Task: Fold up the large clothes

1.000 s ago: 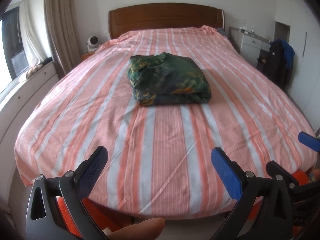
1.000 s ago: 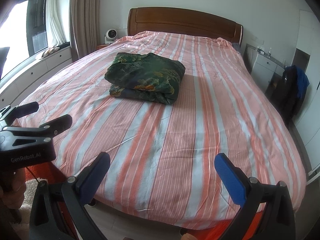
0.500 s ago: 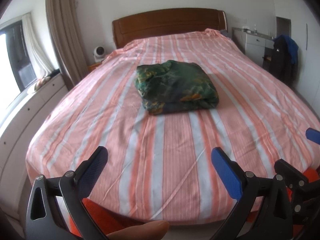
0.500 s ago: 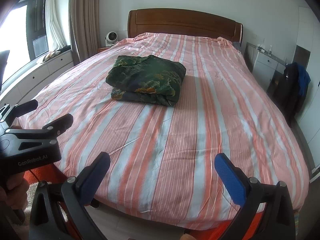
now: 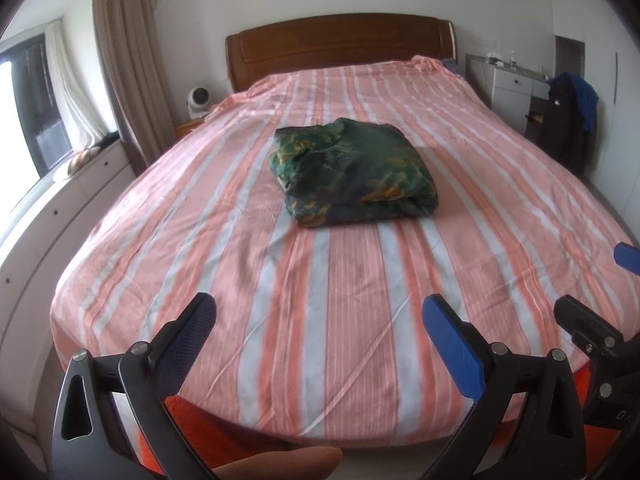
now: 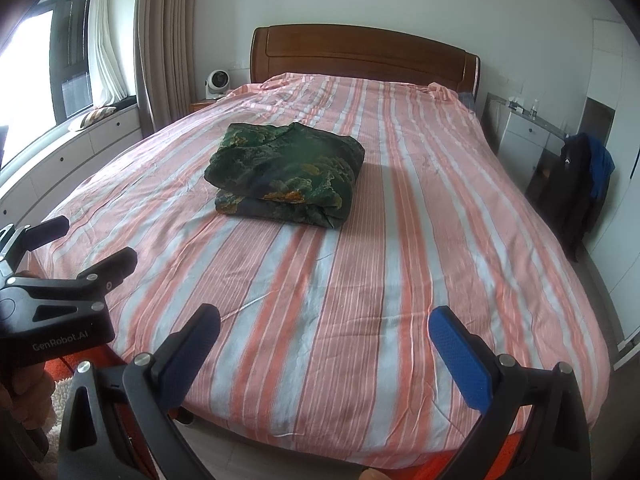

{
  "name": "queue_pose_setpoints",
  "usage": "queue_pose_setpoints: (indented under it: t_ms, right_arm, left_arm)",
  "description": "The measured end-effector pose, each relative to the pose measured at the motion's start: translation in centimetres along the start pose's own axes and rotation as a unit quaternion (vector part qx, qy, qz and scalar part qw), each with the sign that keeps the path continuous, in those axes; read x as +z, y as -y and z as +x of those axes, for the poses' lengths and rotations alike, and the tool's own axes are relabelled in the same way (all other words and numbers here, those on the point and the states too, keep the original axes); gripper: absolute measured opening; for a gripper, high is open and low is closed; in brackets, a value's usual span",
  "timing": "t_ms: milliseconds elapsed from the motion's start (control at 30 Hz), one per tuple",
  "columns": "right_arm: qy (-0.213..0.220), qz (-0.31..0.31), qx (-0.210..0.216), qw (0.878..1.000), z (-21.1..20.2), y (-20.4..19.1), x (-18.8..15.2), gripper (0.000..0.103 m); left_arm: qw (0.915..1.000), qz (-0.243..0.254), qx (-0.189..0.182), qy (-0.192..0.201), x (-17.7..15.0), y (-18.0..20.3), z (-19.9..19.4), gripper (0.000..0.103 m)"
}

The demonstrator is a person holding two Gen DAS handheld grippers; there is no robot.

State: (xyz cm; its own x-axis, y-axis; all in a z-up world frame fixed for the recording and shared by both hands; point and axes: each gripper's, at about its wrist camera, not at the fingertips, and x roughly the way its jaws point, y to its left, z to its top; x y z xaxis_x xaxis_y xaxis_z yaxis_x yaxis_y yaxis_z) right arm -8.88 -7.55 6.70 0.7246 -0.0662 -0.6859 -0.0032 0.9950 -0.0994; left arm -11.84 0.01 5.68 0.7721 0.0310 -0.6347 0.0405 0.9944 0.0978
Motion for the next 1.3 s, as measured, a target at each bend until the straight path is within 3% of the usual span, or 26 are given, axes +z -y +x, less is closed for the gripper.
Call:
queue_pose_setpoints:
  t_ms: [1300]
  right_arm:
    - [-0.004,0.005,-0.013,1.000,0.0,-0.1,0.0,0.103]
  left_arm:
    - [0.9999,-0.015,0.006,0.002,0.9,-0.1,-0.4,0.103]
